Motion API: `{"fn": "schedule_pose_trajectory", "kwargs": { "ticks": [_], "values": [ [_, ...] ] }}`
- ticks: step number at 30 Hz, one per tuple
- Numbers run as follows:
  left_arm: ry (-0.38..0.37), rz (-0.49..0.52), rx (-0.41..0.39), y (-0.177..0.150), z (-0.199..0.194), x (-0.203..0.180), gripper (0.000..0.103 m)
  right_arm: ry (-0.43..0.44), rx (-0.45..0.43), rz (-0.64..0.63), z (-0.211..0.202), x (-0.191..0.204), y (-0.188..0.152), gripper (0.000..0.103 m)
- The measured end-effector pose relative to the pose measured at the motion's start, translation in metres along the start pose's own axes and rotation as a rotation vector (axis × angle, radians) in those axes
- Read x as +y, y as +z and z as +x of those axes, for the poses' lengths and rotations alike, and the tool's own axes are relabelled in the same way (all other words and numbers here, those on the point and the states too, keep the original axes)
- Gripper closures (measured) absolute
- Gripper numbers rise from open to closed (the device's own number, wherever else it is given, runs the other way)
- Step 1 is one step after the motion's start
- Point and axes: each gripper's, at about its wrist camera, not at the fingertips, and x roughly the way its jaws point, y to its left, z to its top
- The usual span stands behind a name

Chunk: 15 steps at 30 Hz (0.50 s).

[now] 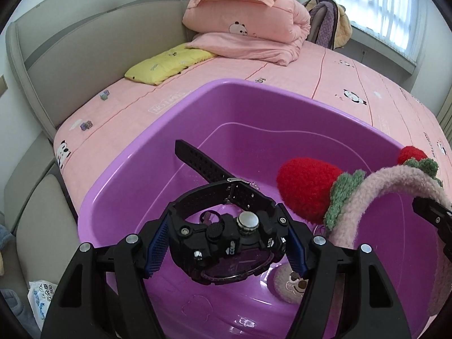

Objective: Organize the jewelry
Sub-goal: 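Open the left tool to drop the watch while right drops the headband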

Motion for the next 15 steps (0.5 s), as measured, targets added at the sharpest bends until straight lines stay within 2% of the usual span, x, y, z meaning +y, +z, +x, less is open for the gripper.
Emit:
{"fn": "schedule_pose_trajectory", "kwargs": {
  "ticks": [1,3,4,5,15],
  "values": [
    [-0.002,-0.004,0.003,0.001,0.0,0.0,0.035,-0.004,0.013,0.007,0.002,0.0,0.0,0.081],
    [0.005,-0.009,-0.023,0.002,-0.003,0.002,0.031,0.005,0.004,0.016,0.001,-0.004,0.0,0.058],
    [0.015,-0.006,-0.039,0.003,-0.006,0.002,0.022,0.0,-0.01,0.017,-0.001,-0.004,0.0,0.048],
    [0.02,-0.007,-0.057,0.004,-0.009,0.002,0.016,-0.007,-0.02,0.013,-0.003,-0.004,0.001,0.046],
    [0.026,-0.042,-0.054,0.012,-0.02,0.004,0.008,0.003,-0.033,0.035,-0.018,-0.015,-0.006,0.044]
  ]
}}
